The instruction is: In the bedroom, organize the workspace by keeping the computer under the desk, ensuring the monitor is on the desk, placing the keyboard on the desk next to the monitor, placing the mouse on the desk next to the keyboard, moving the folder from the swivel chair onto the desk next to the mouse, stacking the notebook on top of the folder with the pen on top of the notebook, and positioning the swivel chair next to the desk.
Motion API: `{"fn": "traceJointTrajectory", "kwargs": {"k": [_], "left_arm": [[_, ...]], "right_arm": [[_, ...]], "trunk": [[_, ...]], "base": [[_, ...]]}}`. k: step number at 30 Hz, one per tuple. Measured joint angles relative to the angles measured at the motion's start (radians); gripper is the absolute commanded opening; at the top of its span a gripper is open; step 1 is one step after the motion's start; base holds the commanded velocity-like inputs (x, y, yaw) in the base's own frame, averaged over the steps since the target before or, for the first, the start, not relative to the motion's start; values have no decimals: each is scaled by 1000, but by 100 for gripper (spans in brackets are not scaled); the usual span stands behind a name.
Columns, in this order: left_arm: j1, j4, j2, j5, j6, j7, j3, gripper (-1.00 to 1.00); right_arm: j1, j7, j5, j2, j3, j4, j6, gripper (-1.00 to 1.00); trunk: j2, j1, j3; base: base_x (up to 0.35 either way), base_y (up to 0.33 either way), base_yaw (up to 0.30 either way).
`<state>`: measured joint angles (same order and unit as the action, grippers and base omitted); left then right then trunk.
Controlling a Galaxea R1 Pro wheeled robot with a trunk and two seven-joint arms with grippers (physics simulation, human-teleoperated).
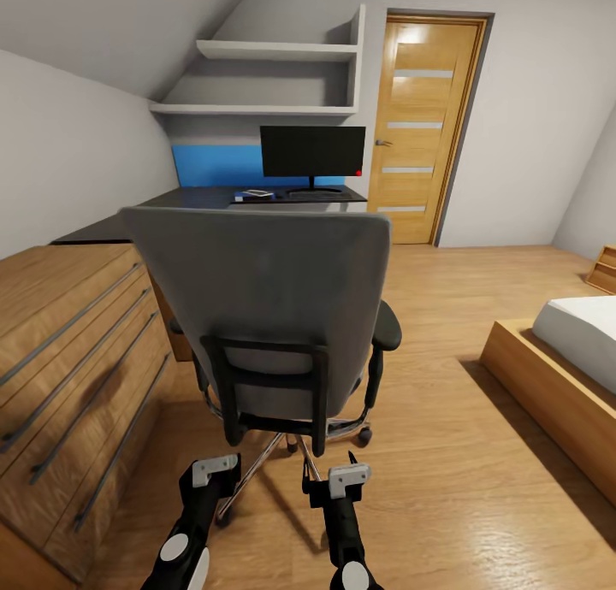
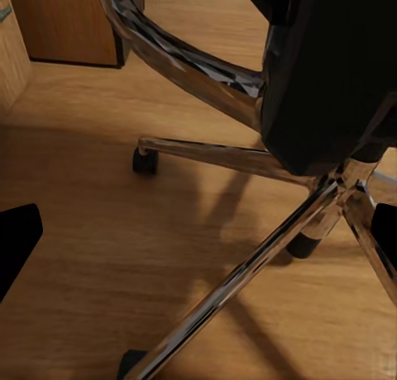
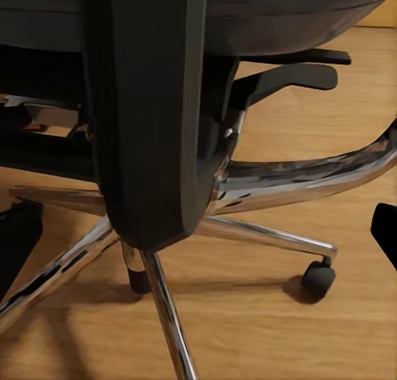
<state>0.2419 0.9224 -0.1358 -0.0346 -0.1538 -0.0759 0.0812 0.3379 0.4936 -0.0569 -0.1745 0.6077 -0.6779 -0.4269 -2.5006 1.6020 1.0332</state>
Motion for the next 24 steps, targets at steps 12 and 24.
{"fn": "traceJointTrajectory", "kwargs": {"k": [12,24], "left_arm": [[0,0,0,0,-1,0,0,100],[0,-12,0,0,-64,1,0,100]], "right_arm": [[0,0,0,0,-1,-1,-2,100],[0,5,0,0,0,-1,-29,100]], "trunk": [[0,0,0],[0,0,0]], "base": [[35,-53,0],[0,-1,0]]}}
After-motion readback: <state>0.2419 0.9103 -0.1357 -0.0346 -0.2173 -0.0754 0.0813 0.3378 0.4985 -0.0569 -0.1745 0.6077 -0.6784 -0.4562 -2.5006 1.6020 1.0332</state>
